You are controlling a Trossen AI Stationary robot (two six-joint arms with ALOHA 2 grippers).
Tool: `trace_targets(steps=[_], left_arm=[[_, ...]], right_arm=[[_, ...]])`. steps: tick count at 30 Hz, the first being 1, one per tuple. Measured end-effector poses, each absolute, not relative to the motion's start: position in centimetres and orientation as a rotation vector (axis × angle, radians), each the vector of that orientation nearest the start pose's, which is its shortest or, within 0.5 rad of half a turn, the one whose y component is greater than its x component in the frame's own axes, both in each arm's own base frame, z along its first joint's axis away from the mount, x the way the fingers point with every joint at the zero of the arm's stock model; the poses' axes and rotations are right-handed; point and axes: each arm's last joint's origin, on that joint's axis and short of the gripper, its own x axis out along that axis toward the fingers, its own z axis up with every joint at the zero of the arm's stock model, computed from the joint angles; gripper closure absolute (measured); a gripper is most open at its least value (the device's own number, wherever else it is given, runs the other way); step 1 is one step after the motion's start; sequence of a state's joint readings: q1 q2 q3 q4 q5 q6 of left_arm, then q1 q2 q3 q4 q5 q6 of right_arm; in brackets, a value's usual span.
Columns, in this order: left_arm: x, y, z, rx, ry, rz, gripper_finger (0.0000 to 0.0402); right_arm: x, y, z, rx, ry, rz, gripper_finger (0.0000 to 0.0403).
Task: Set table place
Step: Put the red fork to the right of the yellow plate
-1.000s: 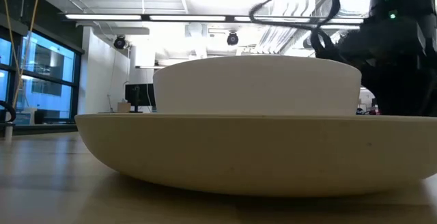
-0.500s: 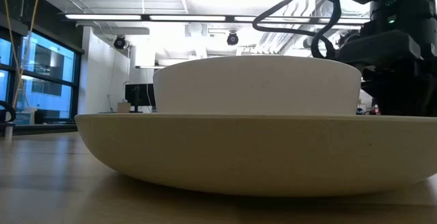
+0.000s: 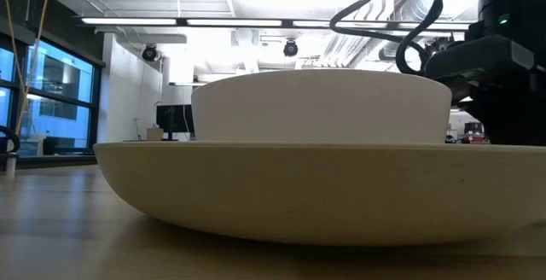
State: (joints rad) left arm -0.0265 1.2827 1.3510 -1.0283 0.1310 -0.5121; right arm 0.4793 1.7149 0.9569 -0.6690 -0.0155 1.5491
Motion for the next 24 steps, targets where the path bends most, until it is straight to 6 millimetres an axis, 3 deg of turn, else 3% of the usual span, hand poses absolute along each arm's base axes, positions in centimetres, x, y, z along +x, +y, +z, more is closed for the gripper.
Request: trace_targets(steps=[9, 18, 24], left_arm=[[24.0, -1.0, 35.4, -0.512, 0.977, 0.099, 0.0287], [24.0, -1.0, 35.4, -0.512, 0.977, 0.099, 0.0286], [24.0, -1.0, 35.4, -0.512, 0.977, 0.099, 0.0286]], right_arm=[[25.3, 14.3, 14.4, 0.952, 1.328, -0.742, 0.0323], [25.4, 14.3, 14.5, 0.948, 1.322, -0.736, 0.0367], [25.3, 14.8, 14.6, 1.015, 1.296, -0.769, 0.0372]])
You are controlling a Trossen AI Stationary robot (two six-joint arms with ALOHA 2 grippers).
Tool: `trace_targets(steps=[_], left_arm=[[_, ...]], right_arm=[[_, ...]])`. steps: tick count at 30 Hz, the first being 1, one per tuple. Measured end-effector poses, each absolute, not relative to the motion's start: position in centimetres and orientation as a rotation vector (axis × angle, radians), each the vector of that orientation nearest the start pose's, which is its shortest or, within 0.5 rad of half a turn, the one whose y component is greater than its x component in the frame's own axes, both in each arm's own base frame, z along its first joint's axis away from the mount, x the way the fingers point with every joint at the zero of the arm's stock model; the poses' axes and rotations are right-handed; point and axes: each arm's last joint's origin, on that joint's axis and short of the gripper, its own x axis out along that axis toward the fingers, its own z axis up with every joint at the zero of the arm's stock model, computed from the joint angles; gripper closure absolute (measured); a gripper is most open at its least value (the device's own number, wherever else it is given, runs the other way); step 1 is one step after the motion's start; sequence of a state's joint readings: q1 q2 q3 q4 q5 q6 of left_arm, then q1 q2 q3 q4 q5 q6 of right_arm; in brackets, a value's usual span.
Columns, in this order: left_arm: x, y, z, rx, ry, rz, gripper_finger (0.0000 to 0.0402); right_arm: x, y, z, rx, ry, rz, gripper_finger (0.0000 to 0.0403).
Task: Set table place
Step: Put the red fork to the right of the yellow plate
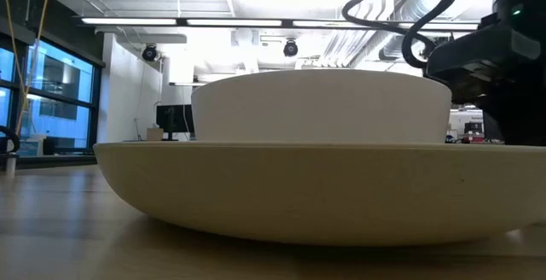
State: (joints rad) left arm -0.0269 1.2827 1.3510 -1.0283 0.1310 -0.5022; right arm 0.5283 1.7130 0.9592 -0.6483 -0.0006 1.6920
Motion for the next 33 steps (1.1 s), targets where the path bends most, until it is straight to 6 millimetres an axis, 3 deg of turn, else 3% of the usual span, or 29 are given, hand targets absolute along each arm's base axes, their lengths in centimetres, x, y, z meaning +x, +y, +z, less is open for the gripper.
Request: trace_targets(steps=[15, 33], left_arm=[[24.0, -1.0, 35.4, -0.512, 0.977, 0.099, 0.0286], [24.0, -1.0, 35.4, -0.493, 0.978, 0.088, 0.0286]], right_arm=[[23.6, 18.3, 14.6, 1.232, 1.150, -0.899, 0.0371], [23.1, 19.4, 14.7, 1.330, 1.094, -0.932, 0.0371]])
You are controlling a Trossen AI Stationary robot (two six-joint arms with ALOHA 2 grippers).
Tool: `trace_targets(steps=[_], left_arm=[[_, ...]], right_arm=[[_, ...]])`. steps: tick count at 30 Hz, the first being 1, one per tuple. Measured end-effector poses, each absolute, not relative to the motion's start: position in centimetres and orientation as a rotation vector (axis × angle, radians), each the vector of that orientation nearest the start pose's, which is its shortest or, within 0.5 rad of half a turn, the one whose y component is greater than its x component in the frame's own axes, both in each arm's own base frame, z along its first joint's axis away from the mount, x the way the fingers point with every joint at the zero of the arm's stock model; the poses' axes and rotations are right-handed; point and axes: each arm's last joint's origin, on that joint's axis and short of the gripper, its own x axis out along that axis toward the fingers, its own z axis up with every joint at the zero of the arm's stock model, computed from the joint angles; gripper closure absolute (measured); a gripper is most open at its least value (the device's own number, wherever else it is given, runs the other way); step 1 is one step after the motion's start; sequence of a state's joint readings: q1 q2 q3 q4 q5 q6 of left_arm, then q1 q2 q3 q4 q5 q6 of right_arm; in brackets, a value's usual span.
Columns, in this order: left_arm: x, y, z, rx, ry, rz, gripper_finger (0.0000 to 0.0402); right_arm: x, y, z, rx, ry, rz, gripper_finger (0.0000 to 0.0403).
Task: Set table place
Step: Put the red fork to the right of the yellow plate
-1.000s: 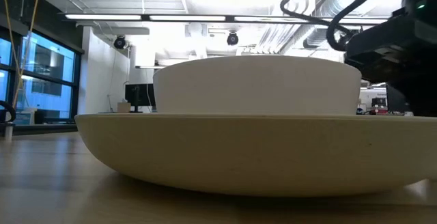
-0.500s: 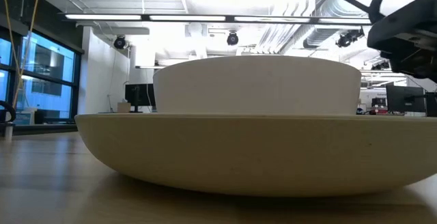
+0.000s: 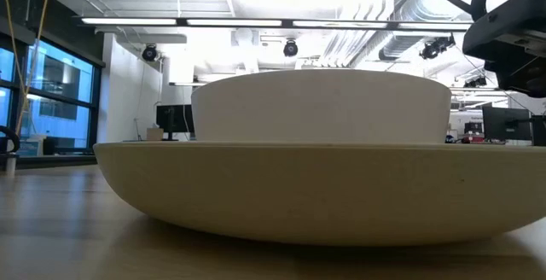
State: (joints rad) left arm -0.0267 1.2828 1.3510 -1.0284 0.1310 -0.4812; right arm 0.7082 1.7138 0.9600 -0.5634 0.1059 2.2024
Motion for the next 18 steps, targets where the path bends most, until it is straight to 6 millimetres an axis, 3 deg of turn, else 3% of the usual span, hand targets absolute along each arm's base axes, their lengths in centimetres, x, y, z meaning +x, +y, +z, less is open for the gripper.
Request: trace_targets(steps=[18], left_arm=[[23.89, -1.02, 35.31, -0.491, 0.997, 0.092, 0.0287]], right_arm=[[23.16, 19.36, 14.77, 1.318, 1.078, -0.925, 0.0359]])
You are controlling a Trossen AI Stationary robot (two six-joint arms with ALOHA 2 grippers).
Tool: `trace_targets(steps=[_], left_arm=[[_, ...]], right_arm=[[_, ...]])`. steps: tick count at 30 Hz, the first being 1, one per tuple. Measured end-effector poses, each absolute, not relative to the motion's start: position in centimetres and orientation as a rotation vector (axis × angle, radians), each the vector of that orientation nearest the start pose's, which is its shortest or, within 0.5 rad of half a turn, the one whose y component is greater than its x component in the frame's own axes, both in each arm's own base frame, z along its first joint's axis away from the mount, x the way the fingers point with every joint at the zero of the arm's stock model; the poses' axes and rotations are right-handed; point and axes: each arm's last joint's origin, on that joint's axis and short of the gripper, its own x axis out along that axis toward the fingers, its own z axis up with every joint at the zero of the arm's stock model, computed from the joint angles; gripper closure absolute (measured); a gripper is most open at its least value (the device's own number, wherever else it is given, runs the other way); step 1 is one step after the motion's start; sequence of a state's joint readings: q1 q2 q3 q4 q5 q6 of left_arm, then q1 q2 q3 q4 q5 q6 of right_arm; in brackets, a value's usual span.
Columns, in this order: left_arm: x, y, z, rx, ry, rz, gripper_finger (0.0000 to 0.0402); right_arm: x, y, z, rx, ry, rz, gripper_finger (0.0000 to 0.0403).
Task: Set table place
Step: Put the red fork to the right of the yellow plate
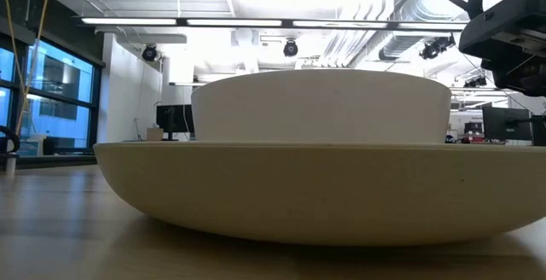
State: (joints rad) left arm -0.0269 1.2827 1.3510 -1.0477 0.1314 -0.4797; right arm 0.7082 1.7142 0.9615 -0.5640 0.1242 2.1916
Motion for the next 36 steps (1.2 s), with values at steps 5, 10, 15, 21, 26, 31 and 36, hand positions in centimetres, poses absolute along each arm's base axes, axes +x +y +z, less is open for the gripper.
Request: trace_targets(steps=[5, 10, 15, 21, 26, 31, 36], left_arm=[[23.88, -1.02, 35.31, -0.491, 0.998, 0.093, 0.0287], [23.87, -1.01, 35.30, -0.490, 0.999, 0.093, 0.0287], [23.87, -1.02, 35.30, -0.490, 0.999, 0.093, 0.0286], [23.87, -1.01, 35.30, -0.490, 0.999, 0.093, 0.0286], [23.87, -1.02, 35.30, -0.490, 0.999, 0.093, 0.0286], [23.87, -1.02, 35.30, -0.490, 0.999, 0.092, 0.0286], [23.87, -1.01, 35.30, -0.490, 0.999, 0.093, 0.0286]], right_arm=[[23.16, 19.36, 14.78, 1.320, 1.076, -0.927, 0.0336], [23.18, 19.37, 14.79, 1.325, 1.072, -0.928, 0.0331], [23.20, 19.37, 14.79, 1.327, 1.071, -0.926, 0.0331], [23.26, 19.31, 14.81, 1.320, 1.040, -0.927, 0.0331], [23.26, 19.30, 14.81, 1.318, 1.037, -0.926, 0.0331], [23.27, 19.30, 14.81, 1.315, 1.036, -0.924, 0.0331], [23.27, 19.29, 14.81, 1.312, 1.034, -0.922, 0.0331]])
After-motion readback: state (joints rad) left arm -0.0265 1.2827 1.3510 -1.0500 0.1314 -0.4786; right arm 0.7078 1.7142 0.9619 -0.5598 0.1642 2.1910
